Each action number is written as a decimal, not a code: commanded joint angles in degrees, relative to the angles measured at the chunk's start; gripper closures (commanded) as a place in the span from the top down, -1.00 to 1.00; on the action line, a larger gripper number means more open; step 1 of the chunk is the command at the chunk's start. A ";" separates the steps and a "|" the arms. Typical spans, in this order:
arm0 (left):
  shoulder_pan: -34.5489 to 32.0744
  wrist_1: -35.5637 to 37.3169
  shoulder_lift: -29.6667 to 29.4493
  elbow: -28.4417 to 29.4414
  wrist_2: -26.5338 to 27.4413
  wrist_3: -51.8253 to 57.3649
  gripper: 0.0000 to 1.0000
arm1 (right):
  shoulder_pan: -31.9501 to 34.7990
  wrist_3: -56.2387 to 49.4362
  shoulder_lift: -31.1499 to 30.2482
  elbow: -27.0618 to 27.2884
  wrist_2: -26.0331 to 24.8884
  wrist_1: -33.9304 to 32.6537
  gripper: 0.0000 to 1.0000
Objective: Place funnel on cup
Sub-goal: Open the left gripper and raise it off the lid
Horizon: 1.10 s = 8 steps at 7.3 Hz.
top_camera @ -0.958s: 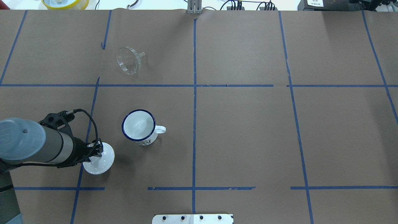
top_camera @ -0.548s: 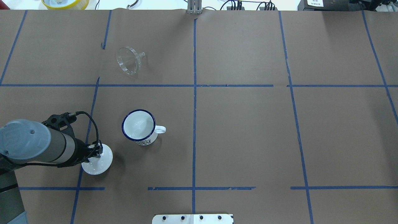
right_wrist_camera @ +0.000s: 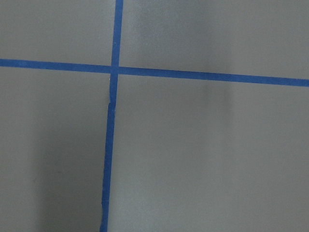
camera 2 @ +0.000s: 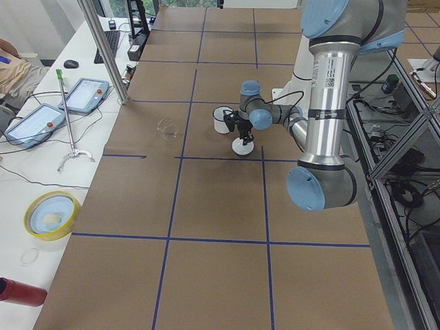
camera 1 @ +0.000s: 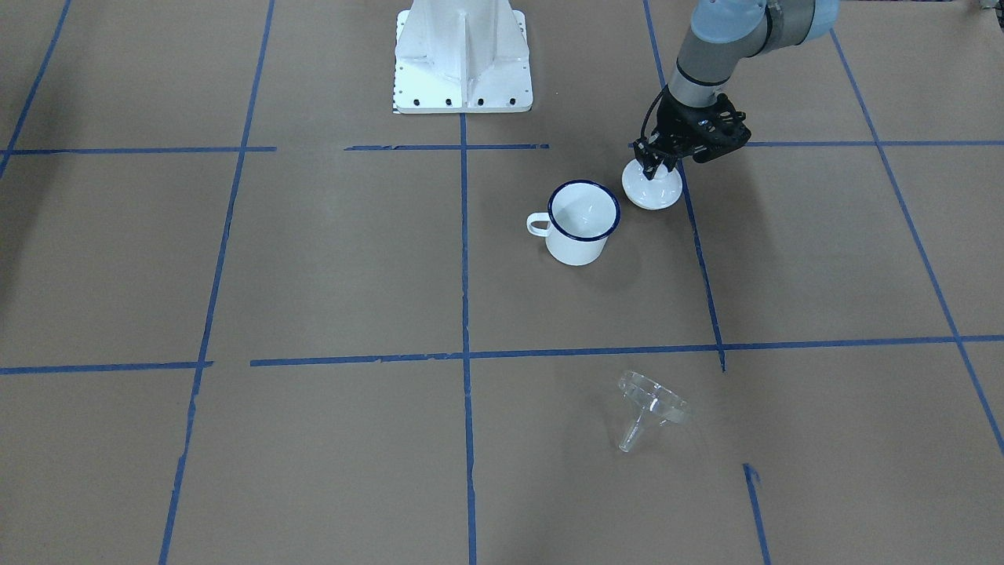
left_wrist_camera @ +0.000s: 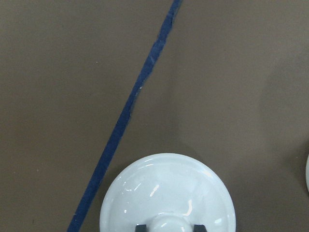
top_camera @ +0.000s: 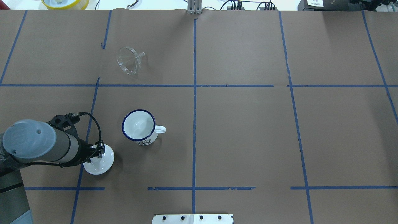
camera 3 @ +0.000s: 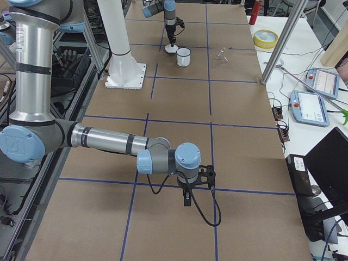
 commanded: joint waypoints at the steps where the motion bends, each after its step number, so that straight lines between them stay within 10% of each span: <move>1: -0.46 0.25 -0.04 -0.32 -0.10 1.87 0.91 | 0.00 0.00 0.00 0.00 0.02 0.00 1.00; 5: -15.09 0.51 1.99 -6.82 -0.36 4.48 0.87 | 0.00 0.00 0.00 0.00 0.02 0.00 1.00; 8: -19.88 -0.27 -8.76 2.97 -6.69 0.68 0.98 | 0.00 0.00 0.00 0.00 -0.07 0.00 1.00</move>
